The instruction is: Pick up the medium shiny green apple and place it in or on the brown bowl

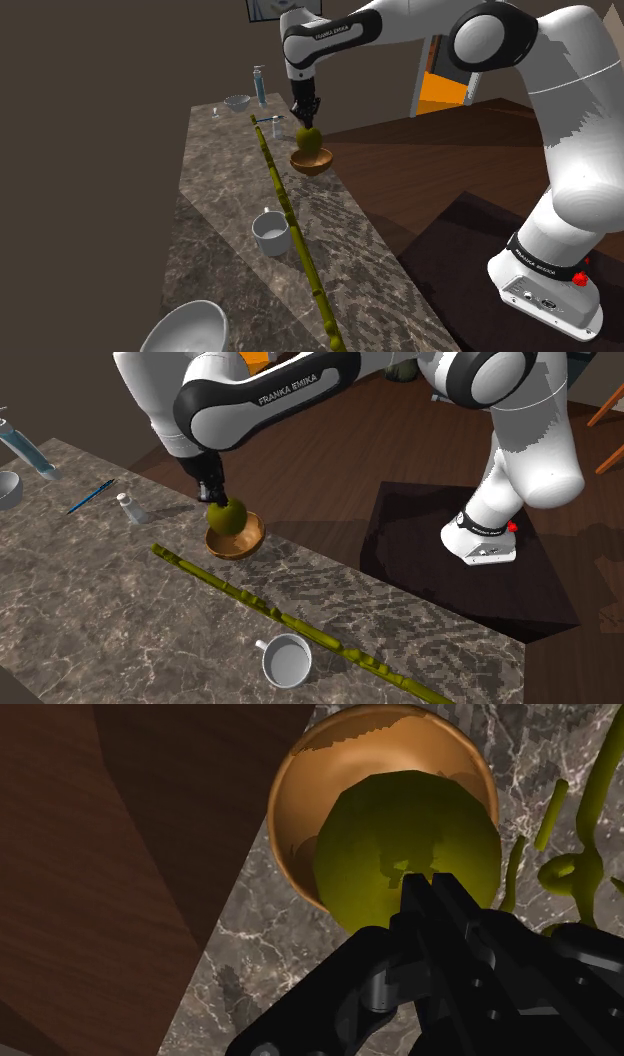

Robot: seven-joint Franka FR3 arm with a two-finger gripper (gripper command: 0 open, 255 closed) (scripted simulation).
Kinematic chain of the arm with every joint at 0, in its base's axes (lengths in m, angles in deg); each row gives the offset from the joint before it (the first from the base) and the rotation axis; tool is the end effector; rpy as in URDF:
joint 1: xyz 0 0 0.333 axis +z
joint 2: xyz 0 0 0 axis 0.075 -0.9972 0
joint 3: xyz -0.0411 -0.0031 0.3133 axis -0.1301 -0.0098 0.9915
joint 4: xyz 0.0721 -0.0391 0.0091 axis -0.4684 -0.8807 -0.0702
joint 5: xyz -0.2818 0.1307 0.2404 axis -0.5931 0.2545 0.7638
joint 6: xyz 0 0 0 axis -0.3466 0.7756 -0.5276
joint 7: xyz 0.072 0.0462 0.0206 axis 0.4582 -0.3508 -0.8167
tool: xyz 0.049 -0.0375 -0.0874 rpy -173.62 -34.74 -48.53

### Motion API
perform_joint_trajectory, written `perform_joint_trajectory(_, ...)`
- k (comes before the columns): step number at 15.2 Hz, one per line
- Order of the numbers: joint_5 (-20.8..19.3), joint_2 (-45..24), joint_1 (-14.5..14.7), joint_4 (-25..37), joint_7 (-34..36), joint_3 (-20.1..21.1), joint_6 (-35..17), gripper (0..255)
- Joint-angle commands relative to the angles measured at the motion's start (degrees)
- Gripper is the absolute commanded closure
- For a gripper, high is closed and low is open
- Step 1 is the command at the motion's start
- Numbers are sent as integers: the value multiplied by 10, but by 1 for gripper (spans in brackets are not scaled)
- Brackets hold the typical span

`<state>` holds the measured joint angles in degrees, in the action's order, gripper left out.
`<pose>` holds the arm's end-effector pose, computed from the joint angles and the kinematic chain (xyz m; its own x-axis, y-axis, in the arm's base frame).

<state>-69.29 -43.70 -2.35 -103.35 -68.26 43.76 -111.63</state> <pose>0.7153 0.1183 0.4062 0.9924 0.1076 -0.0591 0.1095 -0.9935 0.0303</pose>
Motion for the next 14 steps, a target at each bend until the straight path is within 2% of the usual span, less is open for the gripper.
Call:
perform_joint_trajectory(1, -1, -2, -1, -11, 1, 0, -14, 255)
perform_joint_trajectory(10, -1, -3, -1, -18, 2, -1, -22, 255)
perform_joint_trajectory(11, -1, -3, -1, -18, 2, -1, -22, 0)
perform_joint_trajectory(14, -1, -3, -1, -18, 2, -1, -22, 0)
